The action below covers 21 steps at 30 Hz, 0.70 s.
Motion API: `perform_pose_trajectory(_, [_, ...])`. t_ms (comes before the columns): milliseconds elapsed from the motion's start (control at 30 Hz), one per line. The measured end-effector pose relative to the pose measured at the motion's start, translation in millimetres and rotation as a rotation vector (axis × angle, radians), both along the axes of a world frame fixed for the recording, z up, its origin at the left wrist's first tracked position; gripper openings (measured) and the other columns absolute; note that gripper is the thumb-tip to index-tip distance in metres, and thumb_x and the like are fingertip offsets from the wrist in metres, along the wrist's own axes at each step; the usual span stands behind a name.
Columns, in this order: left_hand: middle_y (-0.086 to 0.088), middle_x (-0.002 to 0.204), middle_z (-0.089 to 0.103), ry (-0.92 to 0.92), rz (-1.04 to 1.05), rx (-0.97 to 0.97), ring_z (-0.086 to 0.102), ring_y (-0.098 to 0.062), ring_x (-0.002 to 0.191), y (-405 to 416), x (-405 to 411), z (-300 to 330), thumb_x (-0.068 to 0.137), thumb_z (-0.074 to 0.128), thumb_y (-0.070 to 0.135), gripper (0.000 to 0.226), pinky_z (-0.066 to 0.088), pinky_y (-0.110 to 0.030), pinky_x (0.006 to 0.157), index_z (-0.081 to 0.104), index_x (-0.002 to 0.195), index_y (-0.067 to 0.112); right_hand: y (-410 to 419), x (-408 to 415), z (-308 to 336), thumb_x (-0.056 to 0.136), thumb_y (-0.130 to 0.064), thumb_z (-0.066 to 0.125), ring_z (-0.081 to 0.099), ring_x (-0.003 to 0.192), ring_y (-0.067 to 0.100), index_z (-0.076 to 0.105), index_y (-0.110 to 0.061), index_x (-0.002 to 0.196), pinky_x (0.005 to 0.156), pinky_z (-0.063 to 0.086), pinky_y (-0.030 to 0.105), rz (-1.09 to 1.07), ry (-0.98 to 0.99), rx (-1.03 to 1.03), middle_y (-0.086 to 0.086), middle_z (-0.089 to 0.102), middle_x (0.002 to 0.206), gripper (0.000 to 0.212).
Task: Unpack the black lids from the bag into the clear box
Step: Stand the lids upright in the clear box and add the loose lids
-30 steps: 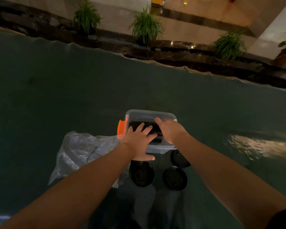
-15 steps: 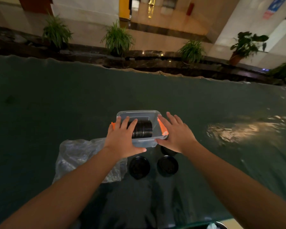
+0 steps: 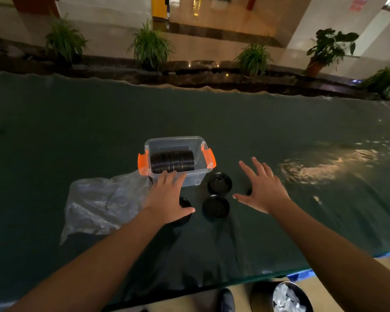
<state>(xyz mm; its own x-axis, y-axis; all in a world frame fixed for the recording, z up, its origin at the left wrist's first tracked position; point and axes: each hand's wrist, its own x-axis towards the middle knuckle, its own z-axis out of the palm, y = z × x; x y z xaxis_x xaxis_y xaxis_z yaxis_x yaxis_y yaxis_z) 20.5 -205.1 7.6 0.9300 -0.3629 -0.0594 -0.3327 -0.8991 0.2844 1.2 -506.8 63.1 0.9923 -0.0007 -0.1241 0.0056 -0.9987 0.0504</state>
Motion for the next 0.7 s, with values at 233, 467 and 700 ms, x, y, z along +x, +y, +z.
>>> perform_pose_trajectory(233, [-0.009, 0.160, 0.029, -0.109, 0.010, 0.159, 0.020, -0.032, 0.151, -42.5, -16.7, -19.2, 0.075, 0.064, 0.074, 0.099, 0.025, -0.049, 0.121, 0.030, 0.153, 0.022, -66.8, 21.3, -34.7, 0.077, -0.075, 0.060, 0.010, 0.151, 0.039, -0.005, -0.042, 0.157, 0.114, 0.033, 0.054, 0.074, 0.126, 0.004, 0.005, -0.003, 0.169, 0.109])
perform_pose_trajectory(467, [-0.007, 0.157, 0.032, 0.201, 0.247, 0.276, 0.030, -0.034, 0.143, -55.0, -33.6, -44.4, 0.077, 0.068, 0.069, 0.096, 0.038, -0.052, 0.113, 0.027, 0.154, 0.028, -117.7, 37.2, -70.3, 0.074, -0.071, 0.067, 0.013, 0.150, 0.039, 0.000, -0.043, 0.157, 0.110, 0.037, 0.053, 0.092, 0.291, 0.018, 0.005, -0.001, 0.168, 0.110])
perform_pose_trajectory(700, [-0.015, 0.156, 0.034, 0.333, 0.391, 0.269, 0.044, -0.040, 0.133, -47.5, -33.1, -56.2, 0.078, 0.067, 0.067, 0.100, 0.045, -0.051, 0.106, 0.020, 0.157, 0.028, -132.3, 38.6, -94.5, 0.077, -0.061, 0.072, 0.024, 0.147, 0.036, 0.010, -0.043, 0.157, 0.105, 0.044, 0.053, 0.014, 0.412, 0.144, 0.006, 0.009, 0.167, 0.102])
